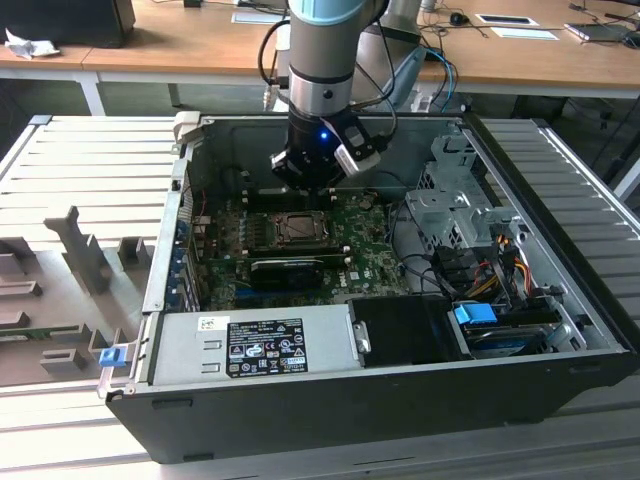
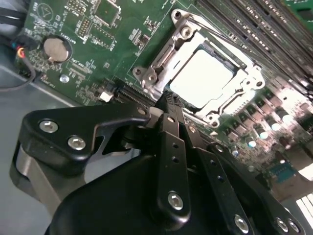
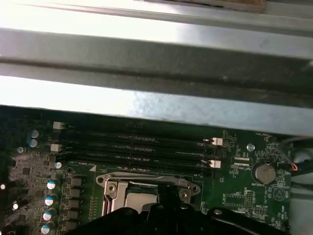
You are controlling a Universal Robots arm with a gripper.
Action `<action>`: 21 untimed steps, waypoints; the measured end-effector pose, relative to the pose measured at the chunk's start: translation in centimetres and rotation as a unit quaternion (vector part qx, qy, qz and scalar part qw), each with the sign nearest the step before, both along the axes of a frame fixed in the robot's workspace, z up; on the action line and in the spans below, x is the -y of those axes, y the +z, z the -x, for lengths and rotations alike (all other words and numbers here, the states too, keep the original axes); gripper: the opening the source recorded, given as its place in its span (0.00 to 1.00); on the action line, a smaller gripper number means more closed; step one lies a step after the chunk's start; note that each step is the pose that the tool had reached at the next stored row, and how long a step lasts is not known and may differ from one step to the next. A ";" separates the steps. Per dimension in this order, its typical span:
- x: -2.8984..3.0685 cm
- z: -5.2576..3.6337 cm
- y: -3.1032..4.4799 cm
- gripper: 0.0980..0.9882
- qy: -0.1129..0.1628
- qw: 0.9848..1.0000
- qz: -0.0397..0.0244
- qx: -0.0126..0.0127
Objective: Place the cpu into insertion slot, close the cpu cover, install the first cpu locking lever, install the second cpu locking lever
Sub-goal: 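Install the second cpu locking lever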
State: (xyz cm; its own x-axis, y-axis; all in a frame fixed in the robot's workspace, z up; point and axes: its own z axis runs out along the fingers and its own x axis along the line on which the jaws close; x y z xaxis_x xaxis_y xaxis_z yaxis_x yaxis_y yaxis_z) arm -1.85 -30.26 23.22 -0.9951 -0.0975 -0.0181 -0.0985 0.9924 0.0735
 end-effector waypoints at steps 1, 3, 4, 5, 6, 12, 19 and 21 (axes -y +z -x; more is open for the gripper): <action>0.02 0.00 0.11 0.01 0.000 1.000 0.000 0.000; 0.15 0.01 0.12 0.01 0.000 1.000 0.000 0.000; 0.49 0.04 0.13 0.01 0.000 1.000 0.000 0.000; 1.16 0.06 0.11 0.01 0.000 1.000 0.000 0.000; 2.26 0.09 0.10 0.01 0.000 1.000 0.000 0.000; 3.87 0.11 0.55 0.01 0.000 1.000 -0.001 0.000; 6.79 0.14 0.53 0.01 0.000 1.000 -0.004 0.000; 7.02 0.30 0.48 0.01 0.000 1.000 -0.011 0.000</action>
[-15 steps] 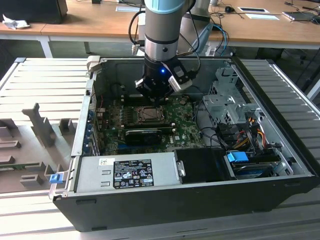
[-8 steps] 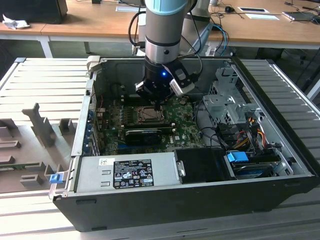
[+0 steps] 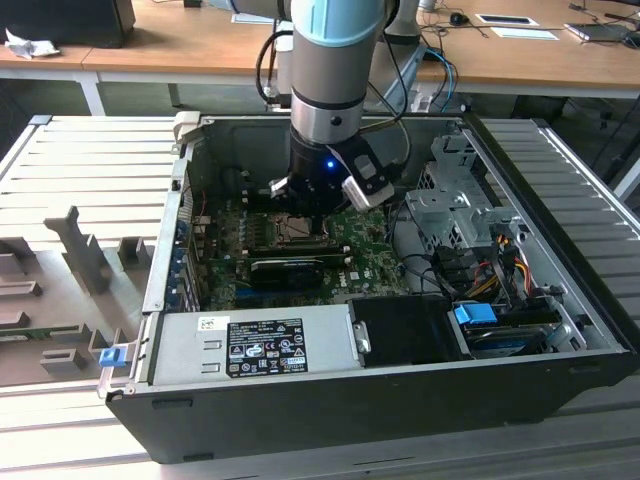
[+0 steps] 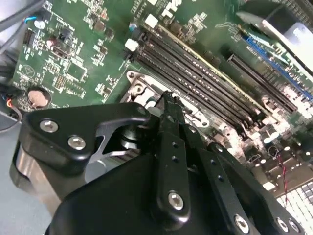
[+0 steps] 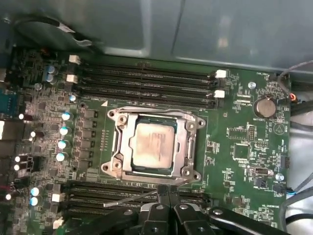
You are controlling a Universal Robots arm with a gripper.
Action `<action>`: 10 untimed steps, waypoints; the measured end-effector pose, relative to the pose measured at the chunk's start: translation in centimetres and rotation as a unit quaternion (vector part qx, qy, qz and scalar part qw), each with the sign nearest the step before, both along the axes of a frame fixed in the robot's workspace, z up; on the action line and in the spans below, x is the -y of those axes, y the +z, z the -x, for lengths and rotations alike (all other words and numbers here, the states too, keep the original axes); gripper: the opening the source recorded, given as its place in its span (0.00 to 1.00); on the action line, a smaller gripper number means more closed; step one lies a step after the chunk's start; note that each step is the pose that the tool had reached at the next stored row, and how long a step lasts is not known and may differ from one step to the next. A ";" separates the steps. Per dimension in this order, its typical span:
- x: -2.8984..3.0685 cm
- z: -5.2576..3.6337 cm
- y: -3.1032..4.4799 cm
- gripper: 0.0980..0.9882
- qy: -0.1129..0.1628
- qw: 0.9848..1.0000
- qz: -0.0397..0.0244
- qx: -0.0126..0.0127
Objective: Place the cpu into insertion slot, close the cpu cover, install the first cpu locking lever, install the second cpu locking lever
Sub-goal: 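Install the second cpu locking lever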
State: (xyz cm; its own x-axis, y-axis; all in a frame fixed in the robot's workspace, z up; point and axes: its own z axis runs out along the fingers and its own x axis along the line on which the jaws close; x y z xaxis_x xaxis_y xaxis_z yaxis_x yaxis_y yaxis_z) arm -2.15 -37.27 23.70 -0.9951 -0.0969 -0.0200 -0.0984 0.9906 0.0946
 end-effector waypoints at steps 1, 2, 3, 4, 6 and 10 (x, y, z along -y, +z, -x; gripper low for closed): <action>0.02 0.17 -0.02 0.01 0.000 1.000 -0.002 0.000; 0.05 0.36 -0.04 0.01 0.000 1.000 -0.004 0.000; 0.11 0.71 -0.07 0.01 0.000 1.000 -0.006 0.000; 0.17 1.05 -0.10 0.01 0.000 1.000 -0.006 0.000; 0.22 1.79 -0.13 0.01 0.000 1.000 -0.006 0.000; 0.71 4.06 -1.55 0.01 0.019 1.000 -0.014 0.000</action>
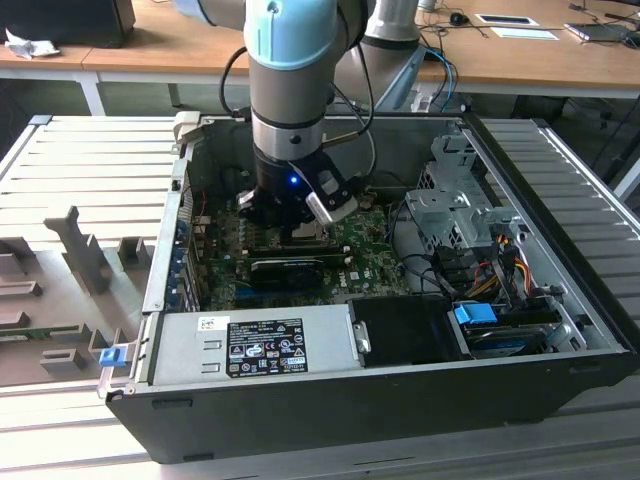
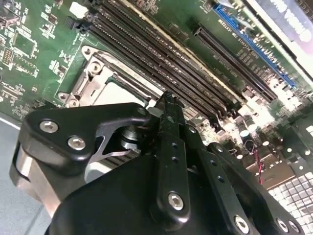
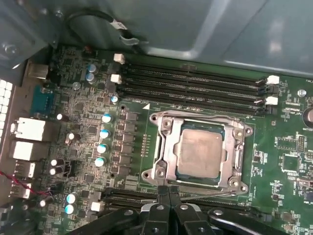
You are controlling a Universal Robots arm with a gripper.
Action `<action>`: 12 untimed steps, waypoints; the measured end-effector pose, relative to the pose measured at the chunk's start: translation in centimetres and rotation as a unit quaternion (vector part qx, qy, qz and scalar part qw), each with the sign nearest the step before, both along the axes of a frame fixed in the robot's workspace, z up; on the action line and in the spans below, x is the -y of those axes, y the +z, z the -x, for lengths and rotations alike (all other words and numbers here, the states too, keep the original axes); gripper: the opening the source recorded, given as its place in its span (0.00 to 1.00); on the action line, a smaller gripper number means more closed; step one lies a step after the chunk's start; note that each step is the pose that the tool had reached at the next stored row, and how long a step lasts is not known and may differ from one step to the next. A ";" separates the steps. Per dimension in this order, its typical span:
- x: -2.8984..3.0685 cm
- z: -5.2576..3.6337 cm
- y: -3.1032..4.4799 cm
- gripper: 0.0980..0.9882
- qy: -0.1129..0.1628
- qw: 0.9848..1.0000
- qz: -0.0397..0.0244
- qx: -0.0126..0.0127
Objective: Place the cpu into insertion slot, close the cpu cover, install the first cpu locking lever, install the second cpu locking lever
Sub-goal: 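Install the second cpu locking lever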
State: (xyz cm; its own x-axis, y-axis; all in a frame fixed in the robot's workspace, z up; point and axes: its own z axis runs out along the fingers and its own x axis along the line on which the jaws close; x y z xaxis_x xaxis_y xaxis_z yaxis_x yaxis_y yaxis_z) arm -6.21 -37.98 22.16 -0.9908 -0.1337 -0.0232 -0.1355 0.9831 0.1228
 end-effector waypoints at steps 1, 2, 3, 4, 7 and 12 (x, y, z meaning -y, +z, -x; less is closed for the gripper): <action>0.26 0.04 0.00 0.01 0.000 1.000 -0.002 0.000; 0.34 0.04 -0.01 0.01 0.000 1.000 -0.002 0.000; 0.41 0.08 -0.02 0.01 0.000 1.000 -0.002 0.000; 0.48 0.14 -0.03 0.01 0.000 1.000 -0.003 0.000; 0.62 0.40 -0.09 0.01 0.003 1.000 -0.011 0.000; 0.89 0.86 -0.42 0.01 0.006 1.000 -0.029 0.000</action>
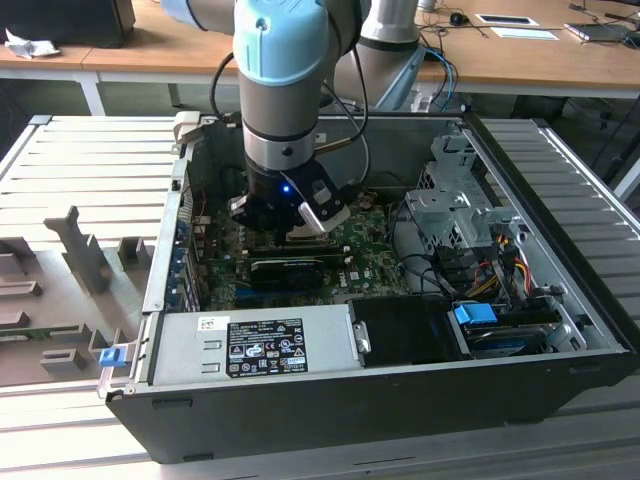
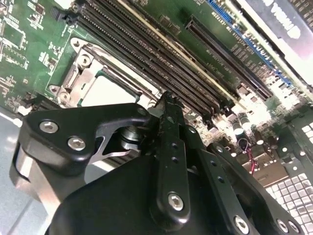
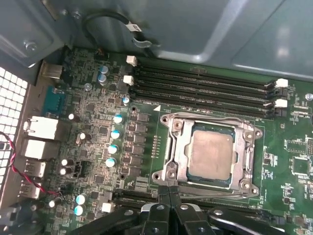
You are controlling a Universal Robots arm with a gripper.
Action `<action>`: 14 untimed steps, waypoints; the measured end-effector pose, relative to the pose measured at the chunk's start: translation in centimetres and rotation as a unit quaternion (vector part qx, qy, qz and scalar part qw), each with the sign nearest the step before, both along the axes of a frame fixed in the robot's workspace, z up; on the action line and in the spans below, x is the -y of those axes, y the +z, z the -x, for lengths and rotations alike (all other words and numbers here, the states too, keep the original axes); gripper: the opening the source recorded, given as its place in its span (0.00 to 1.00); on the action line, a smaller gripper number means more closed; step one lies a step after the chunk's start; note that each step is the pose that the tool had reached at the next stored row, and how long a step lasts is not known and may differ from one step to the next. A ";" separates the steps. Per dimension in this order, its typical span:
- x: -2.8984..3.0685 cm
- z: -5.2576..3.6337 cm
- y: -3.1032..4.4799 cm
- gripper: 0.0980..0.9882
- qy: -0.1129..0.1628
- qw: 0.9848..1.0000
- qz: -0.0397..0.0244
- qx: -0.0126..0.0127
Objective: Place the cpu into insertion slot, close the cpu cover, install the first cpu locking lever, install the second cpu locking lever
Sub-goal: 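Install the second cpu locking lever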
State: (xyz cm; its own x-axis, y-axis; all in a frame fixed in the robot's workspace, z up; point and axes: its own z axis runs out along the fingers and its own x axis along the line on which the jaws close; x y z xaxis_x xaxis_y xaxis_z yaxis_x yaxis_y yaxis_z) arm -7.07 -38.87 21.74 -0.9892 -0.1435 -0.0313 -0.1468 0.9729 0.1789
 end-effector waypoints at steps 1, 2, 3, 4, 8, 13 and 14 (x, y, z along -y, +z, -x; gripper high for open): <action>0.04 0.01 -0.04 0.01 0.000 1.000 -0.004 0.000; 0.09 0.05 -0.14 0.01 0.000 1.000 -0.007 0.000; 0.12 0.13 -0.19 0.01 0.000 1.000 -0.008 0.001; 0.24 0.30 -0.20 0.01 0.000 1.000 -0.011 0.001; 0.54 0.37 -0.51 0.01 0.000 1.000 -0.013 0.001; 0.72 0.45 -1.15 0.01 0.000 1.000 -0.021 0.001; 0.72 0.45 -1.25 0.01 0.000 1.000 -0.022 0.001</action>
